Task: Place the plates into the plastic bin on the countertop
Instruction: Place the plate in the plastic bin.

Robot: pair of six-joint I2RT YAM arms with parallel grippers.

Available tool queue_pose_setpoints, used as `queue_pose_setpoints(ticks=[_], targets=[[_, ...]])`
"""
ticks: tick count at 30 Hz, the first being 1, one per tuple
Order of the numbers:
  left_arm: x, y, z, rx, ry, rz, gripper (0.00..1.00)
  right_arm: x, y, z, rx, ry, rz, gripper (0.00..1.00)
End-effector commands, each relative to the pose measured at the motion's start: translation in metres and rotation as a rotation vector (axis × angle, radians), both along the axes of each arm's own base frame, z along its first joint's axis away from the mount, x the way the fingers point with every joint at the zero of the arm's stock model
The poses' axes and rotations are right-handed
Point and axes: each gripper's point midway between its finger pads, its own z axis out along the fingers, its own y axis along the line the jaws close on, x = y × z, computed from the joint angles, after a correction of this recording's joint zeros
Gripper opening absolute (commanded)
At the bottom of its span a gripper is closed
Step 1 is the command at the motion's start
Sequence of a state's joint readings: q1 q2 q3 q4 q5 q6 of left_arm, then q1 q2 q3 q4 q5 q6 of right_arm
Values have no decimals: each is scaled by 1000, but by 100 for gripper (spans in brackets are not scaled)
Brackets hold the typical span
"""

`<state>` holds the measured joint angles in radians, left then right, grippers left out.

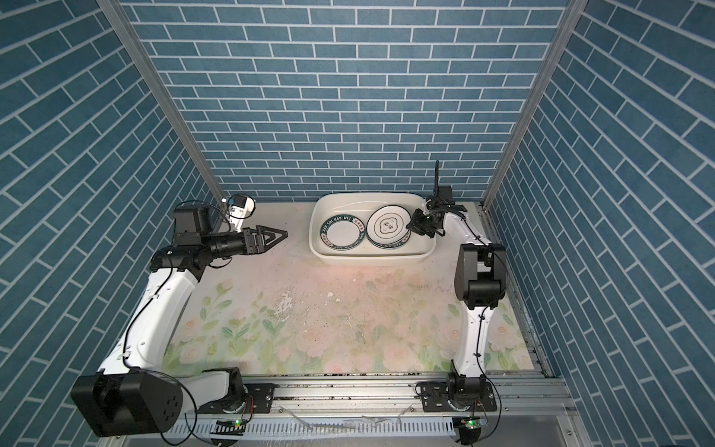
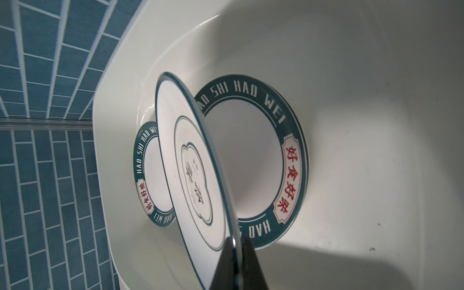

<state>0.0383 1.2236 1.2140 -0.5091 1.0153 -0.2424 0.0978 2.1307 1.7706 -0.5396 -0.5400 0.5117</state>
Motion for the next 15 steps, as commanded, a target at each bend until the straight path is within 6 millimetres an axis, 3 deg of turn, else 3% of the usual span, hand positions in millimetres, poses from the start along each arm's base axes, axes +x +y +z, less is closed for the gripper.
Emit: queue_pose_setpoints(ticks=[1, 6, 8, 9, 15], targets=[[-3, -4, 4, -2, -12, -25, 100, 8, -4, 6, -22, -38, 24, 0], [-3, -3, 1, 2, -12, -20, 99, 12, -7, -5, -31, -15, 21, 0], [-2, -2, -1, 3, -9, -16, 99, 14, -5, 0, -21, -25, 22, 0], [-2, -2, -1, 3, -6, -16, 100, 15, -4, -14, -21, 3, 24, 0], [-3, -3, 0, 2, -11, -19, 100, 19, -3, -19, -13, 13, 27, 0]])
